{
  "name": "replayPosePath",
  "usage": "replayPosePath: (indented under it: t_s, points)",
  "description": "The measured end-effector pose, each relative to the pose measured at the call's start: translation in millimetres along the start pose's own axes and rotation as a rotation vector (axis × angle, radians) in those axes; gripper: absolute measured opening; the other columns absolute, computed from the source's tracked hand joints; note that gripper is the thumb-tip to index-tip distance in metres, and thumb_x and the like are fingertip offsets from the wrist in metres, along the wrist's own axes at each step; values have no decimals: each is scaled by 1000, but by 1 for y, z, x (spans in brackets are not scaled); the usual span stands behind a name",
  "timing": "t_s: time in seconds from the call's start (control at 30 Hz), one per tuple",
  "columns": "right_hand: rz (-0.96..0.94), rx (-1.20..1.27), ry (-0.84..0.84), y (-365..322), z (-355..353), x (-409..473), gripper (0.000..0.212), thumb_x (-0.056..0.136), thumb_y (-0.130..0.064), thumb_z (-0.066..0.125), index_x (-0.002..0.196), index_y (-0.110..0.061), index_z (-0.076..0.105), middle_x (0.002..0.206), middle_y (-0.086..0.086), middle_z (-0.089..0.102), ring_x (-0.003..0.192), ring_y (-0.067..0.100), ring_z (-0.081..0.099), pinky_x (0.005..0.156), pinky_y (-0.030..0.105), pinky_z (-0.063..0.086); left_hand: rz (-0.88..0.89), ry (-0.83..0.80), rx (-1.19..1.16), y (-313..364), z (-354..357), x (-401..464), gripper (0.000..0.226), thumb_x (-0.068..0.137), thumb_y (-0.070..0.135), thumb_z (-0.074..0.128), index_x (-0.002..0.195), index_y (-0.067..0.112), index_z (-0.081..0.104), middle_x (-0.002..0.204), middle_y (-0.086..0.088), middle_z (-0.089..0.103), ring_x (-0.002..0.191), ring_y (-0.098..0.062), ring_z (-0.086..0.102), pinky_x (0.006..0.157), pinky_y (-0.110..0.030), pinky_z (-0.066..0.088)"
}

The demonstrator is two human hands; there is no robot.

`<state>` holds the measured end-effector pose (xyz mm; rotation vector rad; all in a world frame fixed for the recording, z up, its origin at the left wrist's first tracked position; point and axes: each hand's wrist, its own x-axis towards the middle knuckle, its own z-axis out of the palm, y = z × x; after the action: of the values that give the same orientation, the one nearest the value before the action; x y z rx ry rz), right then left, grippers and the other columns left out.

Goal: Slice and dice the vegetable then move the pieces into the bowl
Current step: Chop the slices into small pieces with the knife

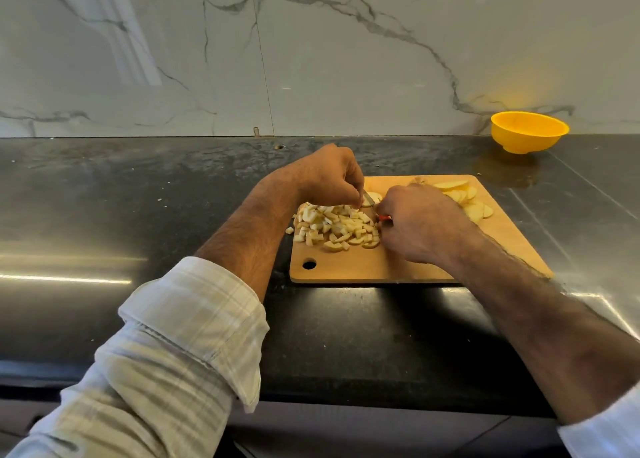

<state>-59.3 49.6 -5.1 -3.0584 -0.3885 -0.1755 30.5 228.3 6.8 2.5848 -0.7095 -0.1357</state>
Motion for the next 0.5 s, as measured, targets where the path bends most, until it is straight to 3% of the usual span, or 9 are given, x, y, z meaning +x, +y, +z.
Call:
replayPosePath:
  t_s: [0.23,0.37,0.5]
  points:
    - [12,144,100,15,-6,-8,36,101,-34,57,134,-30,70,128,-5,70,113,18,61,92,41,57,-10,56,-78,-5,-5,-8,20,87,6,70,89,20,85,94,7,80,98,-8,73,95,-35,60]
    - [-1,142,44,15,-7,-13,37,102,-36,58,137,-31,69,133,-5,67,112,16,57,88,36,55,-33,26,-48,-5,-4,-6,20,86,9,71,85,23,85,92,9,80,93,-9,73,87,-35,62]
    - [-12,74,19,8,-8,-16,37,100,-34,57,135,-30,70,124,-7,69,107,17,59,87,37,59,-49,10,-51,-6,-4,-4,18,86,10,74,81,23,84,93,10,80,84,2,70,78,-28,57]
